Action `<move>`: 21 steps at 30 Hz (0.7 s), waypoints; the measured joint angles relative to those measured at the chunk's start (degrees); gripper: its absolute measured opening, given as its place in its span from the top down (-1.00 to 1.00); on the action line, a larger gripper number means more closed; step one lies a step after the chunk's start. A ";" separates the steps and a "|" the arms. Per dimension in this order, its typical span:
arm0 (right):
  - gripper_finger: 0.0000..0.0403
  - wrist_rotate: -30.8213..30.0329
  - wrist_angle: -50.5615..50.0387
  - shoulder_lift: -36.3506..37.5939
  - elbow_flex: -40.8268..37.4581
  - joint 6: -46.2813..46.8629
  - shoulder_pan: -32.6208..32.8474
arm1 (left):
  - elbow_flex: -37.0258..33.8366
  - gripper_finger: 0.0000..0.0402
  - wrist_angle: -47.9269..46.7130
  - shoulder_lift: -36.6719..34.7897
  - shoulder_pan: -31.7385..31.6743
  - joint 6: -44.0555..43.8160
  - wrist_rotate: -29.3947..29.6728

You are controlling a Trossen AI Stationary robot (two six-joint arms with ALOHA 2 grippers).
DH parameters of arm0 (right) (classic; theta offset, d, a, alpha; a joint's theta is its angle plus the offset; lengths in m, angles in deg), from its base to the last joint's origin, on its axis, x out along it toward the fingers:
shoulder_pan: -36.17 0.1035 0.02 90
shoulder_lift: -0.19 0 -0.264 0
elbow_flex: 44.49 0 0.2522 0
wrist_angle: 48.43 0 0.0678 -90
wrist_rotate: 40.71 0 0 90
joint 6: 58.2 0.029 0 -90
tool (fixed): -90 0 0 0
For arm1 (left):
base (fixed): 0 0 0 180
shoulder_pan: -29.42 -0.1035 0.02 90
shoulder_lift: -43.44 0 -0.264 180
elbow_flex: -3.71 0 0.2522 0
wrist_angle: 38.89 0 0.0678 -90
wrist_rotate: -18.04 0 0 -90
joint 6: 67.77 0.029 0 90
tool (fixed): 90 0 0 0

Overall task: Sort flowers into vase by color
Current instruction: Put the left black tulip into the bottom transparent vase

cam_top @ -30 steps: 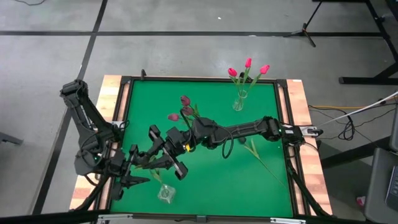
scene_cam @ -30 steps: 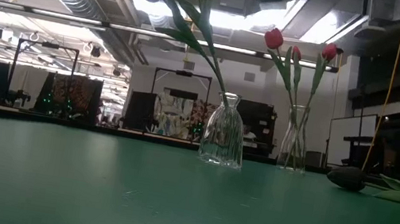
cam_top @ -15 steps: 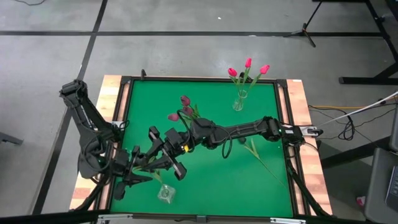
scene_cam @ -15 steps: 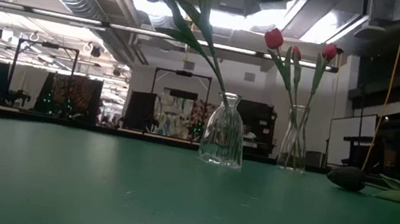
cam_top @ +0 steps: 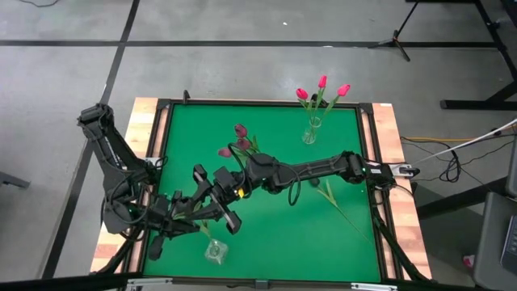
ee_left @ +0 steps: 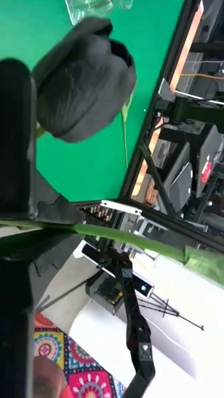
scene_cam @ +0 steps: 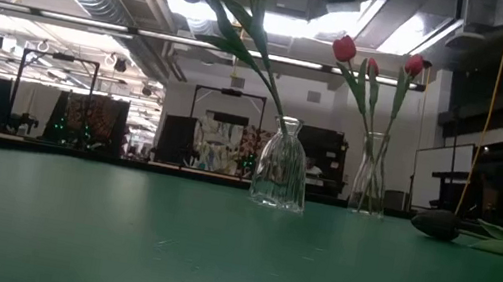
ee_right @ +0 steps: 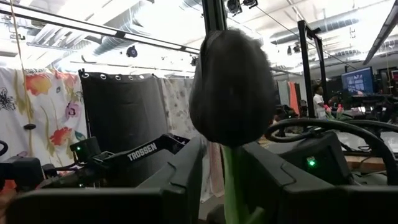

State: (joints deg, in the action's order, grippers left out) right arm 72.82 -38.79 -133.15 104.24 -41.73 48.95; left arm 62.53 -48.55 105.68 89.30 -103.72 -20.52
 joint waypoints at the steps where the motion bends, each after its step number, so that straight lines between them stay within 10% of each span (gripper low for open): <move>1: 0.52 0.01 -0.06 0.00 0.00 0.00 0.00 | 0.00 0.96 0.41 0.00 0.24 0.00 0.01; 12: 0.47 9.43 -5.84 0.04 0.00 -0.22 -0.04 | 0.00 0.99 4.30 -0.68 4.81 2.53 6.68; 21: -0.15 10.64 -8.84 0.12 0.02 -1.84 -0.14 | 0.00 0.99 4.49 -1.16 7.07 3.65 12.59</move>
State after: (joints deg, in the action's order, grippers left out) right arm 83.46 -47.62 -133.03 104.27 -43.56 48.80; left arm 62.53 -44.05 104.52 96.37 -100.06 -7.93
